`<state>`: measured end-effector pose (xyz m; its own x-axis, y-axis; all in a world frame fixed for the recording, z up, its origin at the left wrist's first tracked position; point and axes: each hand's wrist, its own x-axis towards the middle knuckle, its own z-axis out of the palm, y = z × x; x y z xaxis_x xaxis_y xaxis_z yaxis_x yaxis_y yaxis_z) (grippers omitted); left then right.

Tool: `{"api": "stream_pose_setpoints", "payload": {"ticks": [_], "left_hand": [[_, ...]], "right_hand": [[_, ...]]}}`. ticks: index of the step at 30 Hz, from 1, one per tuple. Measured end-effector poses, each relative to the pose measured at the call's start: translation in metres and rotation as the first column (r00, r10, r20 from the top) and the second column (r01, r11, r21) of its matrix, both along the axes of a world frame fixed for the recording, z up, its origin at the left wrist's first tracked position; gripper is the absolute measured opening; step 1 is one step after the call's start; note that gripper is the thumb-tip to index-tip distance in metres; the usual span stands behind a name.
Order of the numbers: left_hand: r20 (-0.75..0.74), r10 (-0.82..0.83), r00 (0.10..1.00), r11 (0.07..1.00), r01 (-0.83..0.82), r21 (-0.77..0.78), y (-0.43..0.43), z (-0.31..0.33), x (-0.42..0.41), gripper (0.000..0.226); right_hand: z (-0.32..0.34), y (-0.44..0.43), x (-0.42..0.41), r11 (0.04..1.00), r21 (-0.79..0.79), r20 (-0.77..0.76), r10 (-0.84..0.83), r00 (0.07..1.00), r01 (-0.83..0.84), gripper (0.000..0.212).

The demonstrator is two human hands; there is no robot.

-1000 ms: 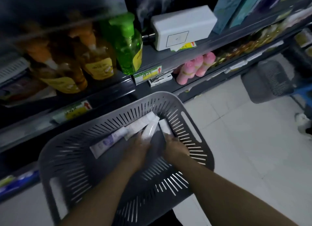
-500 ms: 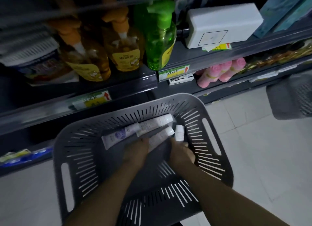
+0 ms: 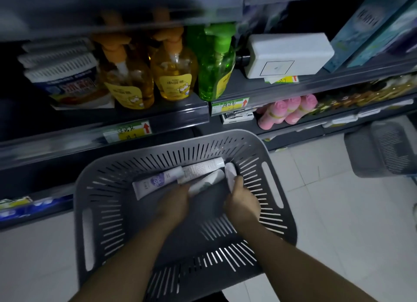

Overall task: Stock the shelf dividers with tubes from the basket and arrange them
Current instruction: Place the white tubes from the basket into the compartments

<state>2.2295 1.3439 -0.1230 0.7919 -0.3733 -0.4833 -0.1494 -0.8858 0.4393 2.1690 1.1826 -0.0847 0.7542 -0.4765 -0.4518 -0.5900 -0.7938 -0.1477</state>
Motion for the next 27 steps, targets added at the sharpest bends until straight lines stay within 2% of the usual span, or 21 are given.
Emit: {"api": "stream_pose_setpoints", "payload": {"ticks": [2, 5, 8, 9, 11, 13, 16, 21, 25, 27], "left_hand": [[0.019, 0.141, 0.99, 0.981, -0.138, -0.137, 0.007, 0.019, 0.004, 0.033], [0.03, 0.294, 0.955, 0.922, -0.275, -0.273, 0.016, 0.049, 0.012, 0.026], [-0.028, 0.398, 0.917, 0.846, -0.379, -0.375, 0.029, 0.081, 0.02, 0.008], [-0.027, 0.419, 0.907, 0.829, -0.395, -0.395, 0.035, 0.091, 0.021, 0.01], [0.003, 0.442, 0.897, 0.803, -0.394, -0.448, 0.049, 0.115, 0.021, 0.01], [0.078, 0.449, 0.89, 0.8, -0.363, -0.477, 0.066, 0.142, 0.018, 0.013], [0.241, 0.437, 0.867, 0.822, -0.276, -0.497, 0.097, 0.182, 0.009, 0.022], [0.236, 0.541, 0.808, 0.714, -0.292, -0.636, 0.169, 0.246, -0.021, 0.008], [0.256, 0.627, 0.736, 0.639, -0.299, -0.709, 0.237, 0.291, -0.056, 0.008], [0.251, 0.664, 0.704, 0.617, -0.326, -0.717, 0.269, 0.31, -0.072, 0.009]], "right_hand": [[0.014, -0.004, 0.003, 0.996, 0.042, 0.093, -0.085, 0.992, 0.082, 0.028], [0.038, -0.005, 0.006, 0.992, 0.065, 0.266, -0.121, 0.956, 0.107, 0.024], [0.061, 0.008, 0.016, 0.978, 0.182, 0.416, -0.17, 0.893, 0.101, 0.025], [0.069, 0.014, 0.019, 0.968, 0.229, 0.442, -0.194, 0.876, 0.099, 0.022], [0.089, 0.028, 0.025, 0.95, 0.305, 0.486, -0.218, 0.846, 0.07, 0.02], [0.111, 0.044, 0.026, 0.939, 0.343, 0.536, -0.2, 0.82, 0.006, 0.028], [0.142, 0.072, 0.026, 0.926, 0.362, 0.605, -0.145, 0.783, -0.107, 0.012], [0.2, 0.137, 0.018, 0.88, 0.375, 0.7, -0.063, 0.711, -0.291, 0.022], [0.242, 0.199, 0.004, 0.812, 0.417, 0.764, -0.071, 0.641, -0.408, 0.008], [0.261, 0.231, -0.003, 0.769, 0.454, 0.767, -0.081, 0.636, -0.45, 0.01]]}}
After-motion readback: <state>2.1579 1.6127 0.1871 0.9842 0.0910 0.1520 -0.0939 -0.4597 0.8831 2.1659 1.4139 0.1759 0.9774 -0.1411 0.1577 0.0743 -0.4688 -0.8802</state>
